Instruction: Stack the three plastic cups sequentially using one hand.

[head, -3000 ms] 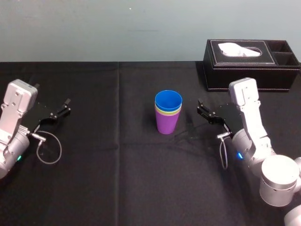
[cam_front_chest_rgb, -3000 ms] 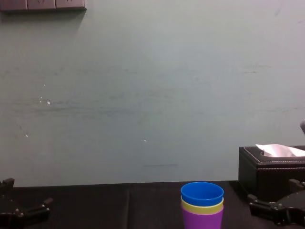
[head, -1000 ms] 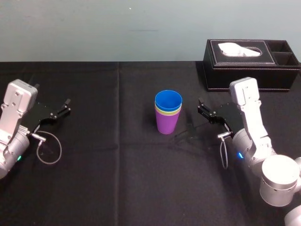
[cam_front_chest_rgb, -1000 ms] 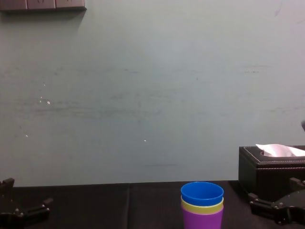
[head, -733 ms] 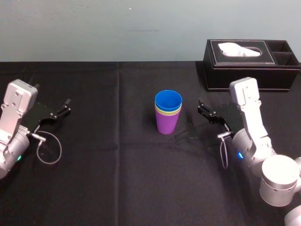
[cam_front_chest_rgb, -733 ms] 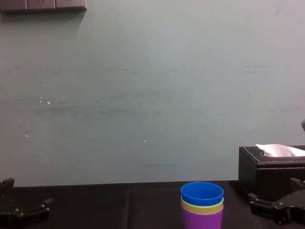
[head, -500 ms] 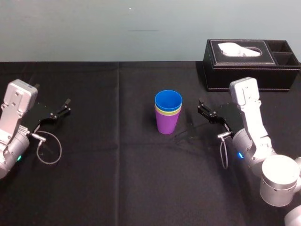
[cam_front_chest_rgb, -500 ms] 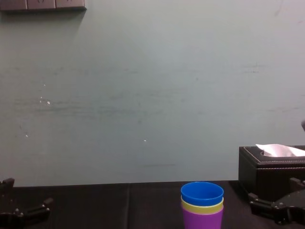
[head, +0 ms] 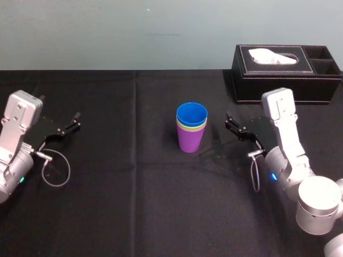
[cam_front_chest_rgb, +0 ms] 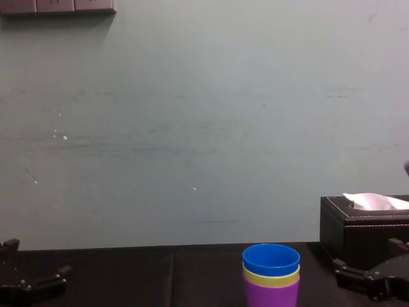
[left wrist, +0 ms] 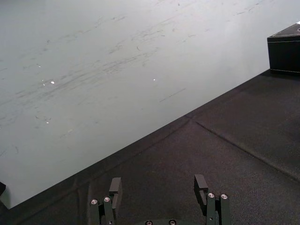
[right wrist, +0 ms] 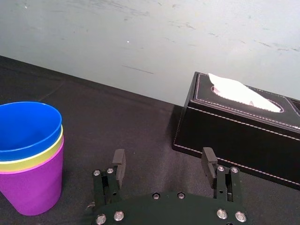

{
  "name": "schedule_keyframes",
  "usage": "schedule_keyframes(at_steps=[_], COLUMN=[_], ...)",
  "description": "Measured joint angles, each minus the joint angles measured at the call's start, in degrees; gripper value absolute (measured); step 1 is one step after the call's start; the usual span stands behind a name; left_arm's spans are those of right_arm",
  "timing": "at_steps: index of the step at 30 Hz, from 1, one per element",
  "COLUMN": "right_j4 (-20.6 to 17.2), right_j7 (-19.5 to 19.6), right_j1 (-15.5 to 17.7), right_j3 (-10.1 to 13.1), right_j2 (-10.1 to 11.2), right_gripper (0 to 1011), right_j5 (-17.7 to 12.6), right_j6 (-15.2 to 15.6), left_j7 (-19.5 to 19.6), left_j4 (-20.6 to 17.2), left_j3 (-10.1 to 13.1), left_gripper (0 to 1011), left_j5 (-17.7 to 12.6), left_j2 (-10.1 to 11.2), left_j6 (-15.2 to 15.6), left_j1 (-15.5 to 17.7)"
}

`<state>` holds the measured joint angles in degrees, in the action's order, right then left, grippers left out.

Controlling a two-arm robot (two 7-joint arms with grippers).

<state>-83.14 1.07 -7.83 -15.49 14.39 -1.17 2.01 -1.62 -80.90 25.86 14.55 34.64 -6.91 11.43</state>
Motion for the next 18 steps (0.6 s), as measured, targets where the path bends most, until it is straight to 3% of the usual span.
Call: schedule_keyframes(at_steps=[18], right_j4=[0.0], right_j7=[0.0], right_j1=[0.0], right_j3=[0.0], right_j2=[0.0], right_gripper=[1003], right_j5=[0.0], right_j6=[0.0], left_j7=[0.0], left_j4=[0.0], left_j3=[0.0], left_gripper=[1011], left_j5=[0.0], left_j2=[0.0], left_j6=[0.0], left_j1=[0.0])
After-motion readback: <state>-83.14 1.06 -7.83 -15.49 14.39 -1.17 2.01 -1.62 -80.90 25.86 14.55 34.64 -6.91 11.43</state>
